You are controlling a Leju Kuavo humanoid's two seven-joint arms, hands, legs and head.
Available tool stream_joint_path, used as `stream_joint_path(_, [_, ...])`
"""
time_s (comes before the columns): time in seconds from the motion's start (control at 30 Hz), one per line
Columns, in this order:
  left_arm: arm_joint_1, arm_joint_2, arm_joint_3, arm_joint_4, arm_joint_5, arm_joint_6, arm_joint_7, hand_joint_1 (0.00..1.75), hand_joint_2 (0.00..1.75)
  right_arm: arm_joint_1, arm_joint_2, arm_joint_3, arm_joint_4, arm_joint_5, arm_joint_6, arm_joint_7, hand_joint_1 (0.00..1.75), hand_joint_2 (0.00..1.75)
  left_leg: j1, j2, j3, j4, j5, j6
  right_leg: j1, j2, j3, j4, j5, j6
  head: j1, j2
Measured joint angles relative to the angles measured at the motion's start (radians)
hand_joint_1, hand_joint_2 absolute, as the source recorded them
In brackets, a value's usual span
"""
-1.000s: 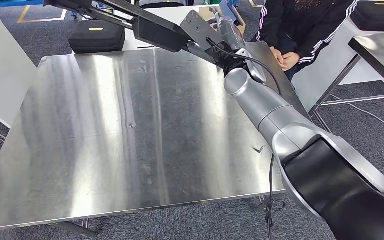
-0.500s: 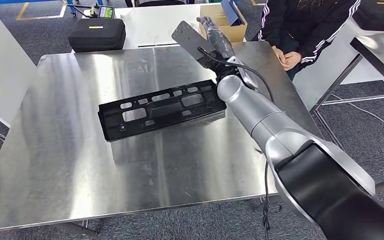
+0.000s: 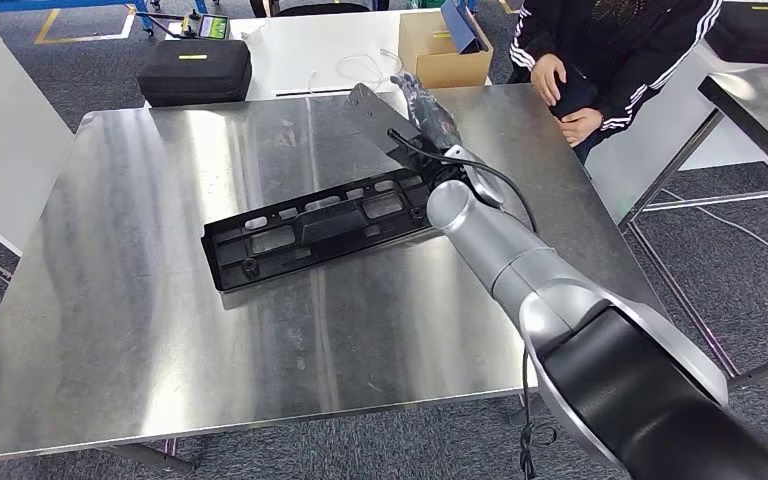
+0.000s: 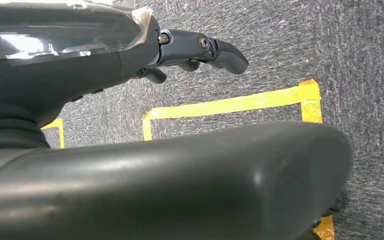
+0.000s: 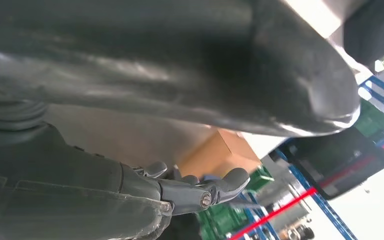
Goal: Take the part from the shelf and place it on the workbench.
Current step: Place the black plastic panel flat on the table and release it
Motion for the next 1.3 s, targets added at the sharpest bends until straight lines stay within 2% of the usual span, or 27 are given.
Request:
stream_joint_path(0.1, [0.000,0.002,0.000,0.001,-0.003,0.002,0.007,0.00,0.00,0.040,-0.003,-0.044,0.002,-0.066,0.048,-0.082,0.00,0.00,0.000,0.000,0.000,0.000,0.000,0.000,0.000,0.000,0.000,0.000,0.000,0.000,0.000,0.000])
stream_joint_path(0.23, [0.000,0.006,0.000,0.001,-0.010,-0.001,0.014,0.00,0.00,0.085,-0.003,-0.174,-0.017,-0.240,0.201,-0.252,0.00,0.00,0.000,0.000,0.000,0.000,0.000,0.000,0.000,0.000,0.000,0.000,0.000,0.000,0.000,0.000])
stream_joint_path(0.37, [0.000,0.010,0.000,0.002,-0.011,-0.004,0.015,0.00,0.00,0.103,-0.001,-0.266,-0.037,-0.316,0.295,-0.305,0.00,0.00,0.000,0.000,0.001,0.000,0.000,0.000,0.000,0.000,0.001,0.000,0.000,0.000,0.000,0.000])
stream_joint_path(0.53, [0.000,0.011,0.000,0.002,-0.011,-0.015,0.012,0.00,0.00,0.197,0.003,-0.379,-0.169,-0.544,0.703,-0.393,0.00,0.00,0.000,0.000,0.002,0.000,0.000,0.000,0.001,0.000,0.002,0.000,0.000,0.000,0.000,0.000])
stream_joint_path(0.63, [0.000,0.011,0.001,0.002,-0.006,-0.013,0.009,0.00,0.00,0.332,-0.006,-0.391,-0.374,-0.671,0.843,-0.369,0.00,0.00,0.001,-0.001,0.002,0.000,0.000,0.000,0.002,-0.001,0.002,0.000,-0.001,0.000,0.000,0.000])
stream_joint_path(0.73, [0.001,0.011,0.006,0.002,0.006,-0.012,0.001,0.00,0.00,0.499,-0.041,-0.353,-0.626,-0.712,0.892,-0.376,0.00,0.00,0.001,-0.001,0.002,0.000,-0.001,0.000,0.001,-0.001,0.002,0.000,-0.002,0.001,0.000,0.000])
stream_joint_path(0.87, [0.001,0.008,0.019,0.002,0.027,-0.012,-0.002,0.00,0.00,0.715,-0.109,-0.260,-0.915,-0.632,0.912,-0.480,0.00,0.00,-0.001,-0.001,0.002,0.000,-0.004,0.002,0.000,-0.001,0.003,-0.001,-0.003,0.004,0.000,0.000])
stream_joint_path(0.97, [0.002,0.005,0.032,0.002,0.036,-0.009,0.000,0.00,0.00,0.841,-0.154,-0.194,-1.067,-0.583,0.910,-0.533,0.00,0.00,-0.003,-0.001,0.002,0.000,-0.006,0.004,-0.002,-0.001,0.004,-0.002,-0.005,0.006,0.000,0.000])
stream_joint_path(1.07, [0.003,0.004,0.040,0.002,0.040,-0.004,0.001,0.00,0.00,0.906,-0.183,-0.151,-1.155,-0.570,0.904,-0.544,0.00,0.00,-0.006,-0.001,0.003,0.000,-0.008,0.007,-0.005,0.000,0.004,-0.002,-0.005,0.007,0.000,0.000])
stream_joint_path(1.17, [0.002,0.003,0.044,0.002,0.040,-0.003,0.001,0.00,0.00,0.926,-0.200,-0.131,-1.202,-0.569,0.903,-0.546,0.00,0.00,-0.010,-0.001,0.004,0.001,-0.009,0.012,-0.009,0.000,0.006,-0.002,-0.004,0.012,0.000,0.000])
stream_joint_path(1.23, [0.002,0.003,0.046,0.002,0.040,-0.003,0.001,0.00,0.00,0.930,-0.206,-0.124,-1.218,-0.569,0.903,-0.546,0.00,0.00,-0.013,-0.001,0.005,0.001,-0.009,0.018,-0.012,0.000,0.007,-0.004,-0.003,0.018,0.000,0.000])
stream_joint_path(1.3, [0.002,0.002,0.049,0.002,0.040,-0.003,0.002,0.00,0.00,0.931,-0.210,-0.119,-1.232,-0.570,0.903,-0.546,0.00,0.00,-0.009,0.001,0.013,-0.009,-0.001,0.027,-0.011,0.000,0.004,0.003,-0.009,0.023,0.000,0.000])
